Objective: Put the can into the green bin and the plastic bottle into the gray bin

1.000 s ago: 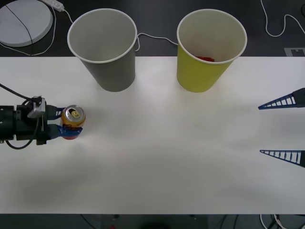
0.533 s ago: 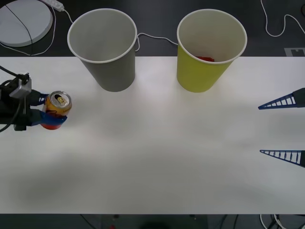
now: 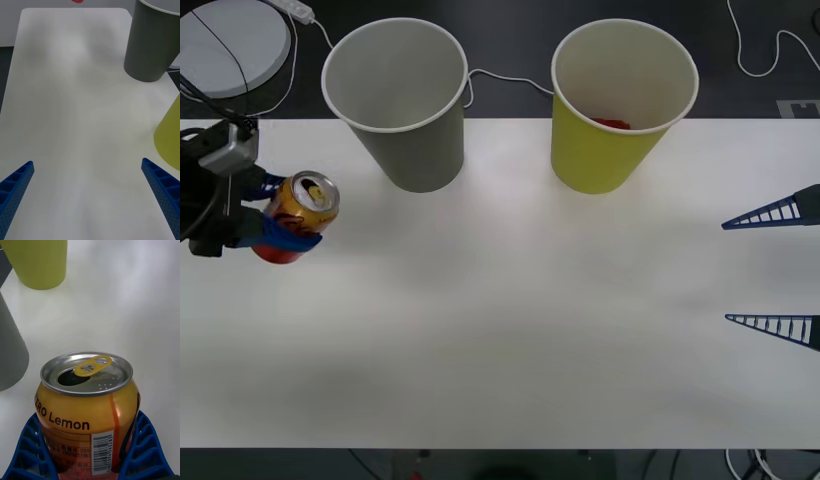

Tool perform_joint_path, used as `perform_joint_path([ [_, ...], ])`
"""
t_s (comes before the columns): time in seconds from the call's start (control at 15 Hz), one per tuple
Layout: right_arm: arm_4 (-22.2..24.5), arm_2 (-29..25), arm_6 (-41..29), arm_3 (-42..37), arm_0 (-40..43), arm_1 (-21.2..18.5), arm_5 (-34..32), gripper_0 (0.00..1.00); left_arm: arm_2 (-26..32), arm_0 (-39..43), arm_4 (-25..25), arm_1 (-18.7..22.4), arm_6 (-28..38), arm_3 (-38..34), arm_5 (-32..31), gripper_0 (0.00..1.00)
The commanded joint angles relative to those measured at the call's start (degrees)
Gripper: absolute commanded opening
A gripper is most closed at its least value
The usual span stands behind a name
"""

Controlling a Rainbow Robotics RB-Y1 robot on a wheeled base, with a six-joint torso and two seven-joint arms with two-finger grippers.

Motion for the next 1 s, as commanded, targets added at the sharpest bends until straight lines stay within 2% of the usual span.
perform_joint_path([
  [0.07, 0.0, 0.0, 0.0, 0.0, 0.0, 0.0, 0.0, 1.0, 0.94, -3.2, -3.35, 0.19, 10.34, -6.79, -2.53, 0.0],
  [0.33, 0.0, 0.0, 0.0, 0.0, 0.0, 0.0, 0.0, 1.0, 0.58, -12.17, -5.9, 0.1, 26.6, -12.76, -8.16, 0.01],
  [0.47, 0.0, 0.0, 0.0, 0.0, 0.0, 0.0, 0.0, 1.0, -2.05, -17.88, -5.99, 0.1, 32.49, -13.47, -9.39, 0.01],
  [0.67, 0.0, 0.0, 0.0, 0.0, 0.0, 0.0, 0.0, 1.0, -12.07, -31.5, -6.61, -0.42, 41.1, -11.45, -9.3, 0.01],
  [1.0, 0.0, 0.0, 0.0, 0.0, 0.0, 0.0, 0.0, 1.0, -32.38, -55.76, -6.34, -7.28, 43.21, 3.76, -8.51, 0.01],
])
